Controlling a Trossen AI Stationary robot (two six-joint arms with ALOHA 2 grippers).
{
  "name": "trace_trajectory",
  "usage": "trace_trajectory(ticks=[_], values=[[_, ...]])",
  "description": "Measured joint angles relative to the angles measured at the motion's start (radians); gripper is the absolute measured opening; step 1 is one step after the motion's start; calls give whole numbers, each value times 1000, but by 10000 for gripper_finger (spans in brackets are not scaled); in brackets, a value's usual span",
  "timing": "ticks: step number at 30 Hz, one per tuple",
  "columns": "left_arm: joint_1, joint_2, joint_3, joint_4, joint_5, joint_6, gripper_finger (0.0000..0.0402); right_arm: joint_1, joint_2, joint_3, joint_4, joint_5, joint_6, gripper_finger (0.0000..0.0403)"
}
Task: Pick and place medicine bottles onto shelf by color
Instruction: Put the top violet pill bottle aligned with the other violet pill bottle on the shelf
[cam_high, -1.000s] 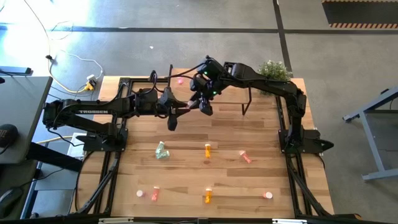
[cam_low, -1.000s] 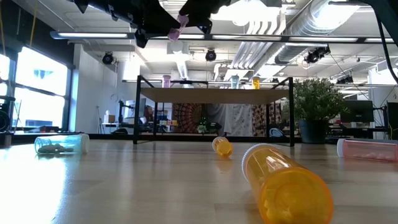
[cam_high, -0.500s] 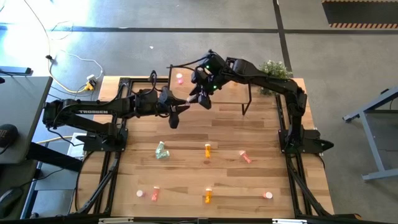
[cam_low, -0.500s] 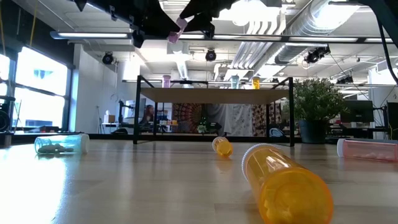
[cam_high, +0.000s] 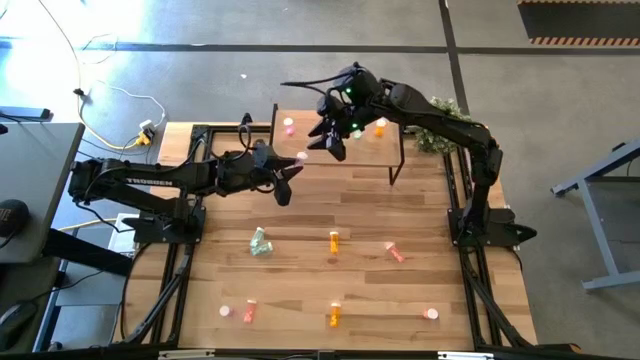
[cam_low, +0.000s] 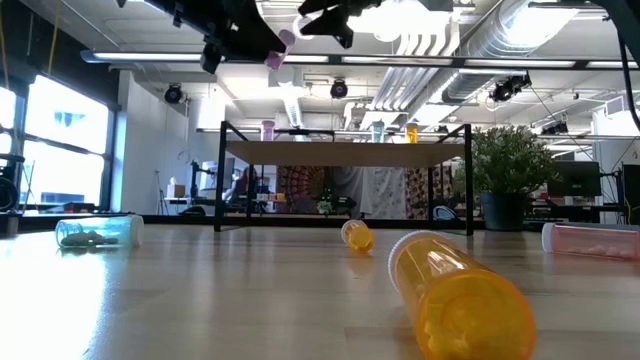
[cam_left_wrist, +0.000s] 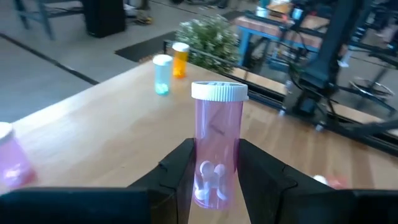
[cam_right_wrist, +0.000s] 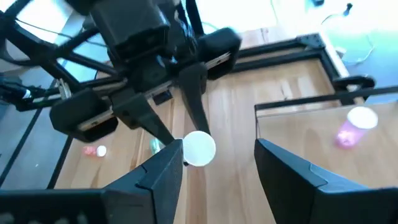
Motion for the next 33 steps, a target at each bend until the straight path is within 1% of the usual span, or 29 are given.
trace_trajectory(ticks=[4,8,12,16,19,22,28,33], values=[[-41,0,0,0,-125,-8,101,-26,-35,0,1,4,-21,190],[-100,-1,-15,27,-314,-32,101,-60,-79,0,4,6,-53,190],[-169,0,-106,181,-496,-33,101,-100,-118,0,9,6,-60,190],[-209,24,-196,375,-615,8,101,-135,-145,0,28,6,-61,190],[-218,66,-234,491,-673,34,101,-156,-160,0,45,6,-61,190],[-219,130,-255,605,-690,65,101,-173,-167,0,49,6,-61,190],[-213,291,-257,828,-758,184,101,-188,-172,0,43,6,-61,190],[-191,416,-257,951,-810,202,101,-188,-172,0,37,6,-70,190]])
